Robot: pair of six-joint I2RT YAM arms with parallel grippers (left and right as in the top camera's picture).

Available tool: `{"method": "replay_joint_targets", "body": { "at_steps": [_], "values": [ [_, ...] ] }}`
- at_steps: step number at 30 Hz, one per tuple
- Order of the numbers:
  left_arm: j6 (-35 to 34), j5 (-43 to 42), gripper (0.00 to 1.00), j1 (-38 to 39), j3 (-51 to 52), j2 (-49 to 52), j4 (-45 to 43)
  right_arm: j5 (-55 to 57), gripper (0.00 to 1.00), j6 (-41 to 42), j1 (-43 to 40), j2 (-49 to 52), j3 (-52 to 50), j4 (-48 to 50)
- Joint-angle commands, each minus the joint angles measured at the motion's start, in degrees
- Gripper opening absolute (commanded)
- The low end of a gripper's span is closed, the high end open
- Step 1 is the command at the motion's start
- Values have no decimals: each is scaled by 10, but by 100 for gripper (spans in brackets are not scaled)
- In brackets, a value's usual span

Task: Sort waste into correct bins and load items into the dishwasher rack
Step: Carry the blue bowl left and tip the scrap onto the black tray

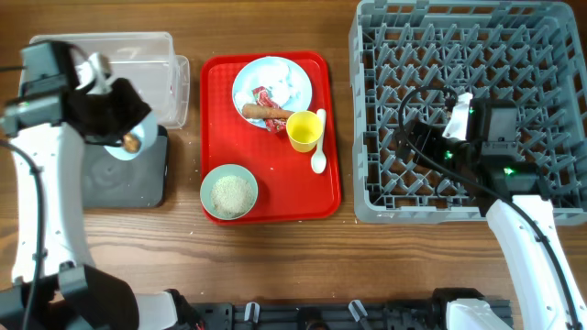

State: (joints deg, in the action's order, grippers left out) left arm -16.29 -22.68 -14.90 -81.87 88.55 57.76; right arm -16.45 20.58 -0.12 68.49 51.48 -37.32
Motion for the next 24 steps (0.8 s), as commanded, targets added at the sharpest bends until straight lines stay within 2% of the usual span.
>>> {"method": "replay_joint_targets", "body": {
  "at_steps": [1, 7, 12, 13, 19, 24],
  "values": [
    [101, -173, 4, -139, 3, 59, 4, 6, 99, 4, 4, 4, 9, -11],
    [175, -357, 4, -249, 3, 193, 4, 6, 100, 5, 4, 4, 9, -14],
    [172, -567, 4, -308, 3, 282, 12, 6, 100, 5, 4, 4, 9, -24],
    [150, -592, 4, -321, 3, 289, 13, 6, 100, 5, 4, 4, 9, -26],
    [68, -609, 4, -358, 3, 289, 15, 6, 100, 5, 4, 4, 9, -26],
    [57, -608, 4, -360, 3, 289, 29, 6, 99, 5, 4, 4, 9, -24]
  ]
}}
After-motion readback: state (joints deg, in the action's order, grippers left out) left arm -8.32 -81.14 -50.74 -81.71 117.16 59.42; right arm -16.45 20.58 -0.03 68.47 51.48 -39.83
